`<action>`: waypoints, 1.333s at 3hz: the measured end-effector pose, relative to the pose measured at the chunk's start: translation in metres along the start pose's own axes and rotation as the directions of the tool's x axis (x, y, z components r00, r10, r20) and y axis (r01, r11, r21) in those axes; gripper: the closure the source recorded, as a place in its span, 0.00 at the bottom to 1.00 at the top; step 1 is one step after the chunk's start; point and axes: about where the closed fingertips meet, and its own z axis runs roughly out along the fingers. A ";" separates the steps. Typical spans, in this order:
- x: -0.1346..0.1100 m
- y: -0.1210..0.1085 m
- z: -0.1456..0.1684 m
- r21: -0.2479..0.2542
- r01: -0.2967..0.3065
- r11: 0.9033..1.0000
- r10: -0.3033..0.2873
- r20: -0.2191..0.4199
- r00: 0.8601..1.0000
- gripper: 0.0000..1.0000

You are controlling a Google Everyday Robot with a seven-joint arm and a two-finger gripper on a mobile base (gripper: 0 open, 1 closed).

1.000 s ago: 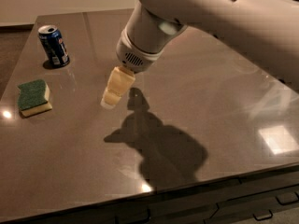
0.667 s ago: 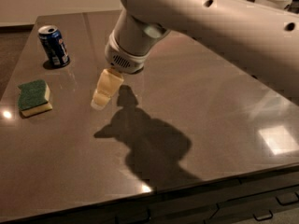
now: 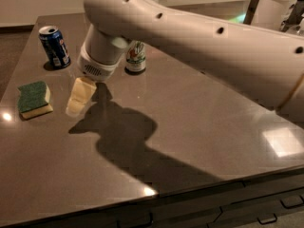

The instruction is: Pick sponge

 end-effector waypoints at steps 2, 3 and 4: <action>-0.040 0.006 0.049 -0.018 0.004 1.000 -0.003 0.038 0.999 0.00; -0.053 0.011 0.067 -0.033 0.002 0.999 0.000 0.056 0.998 0.00; -0.064 0.018 0.080 -0.050 0.004 0.999 -0.001 0.072 0.997 0.00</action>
Offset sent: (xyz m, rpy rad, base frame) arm 0.0163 0.0895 -0.0331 0.0693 0.0091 0.0109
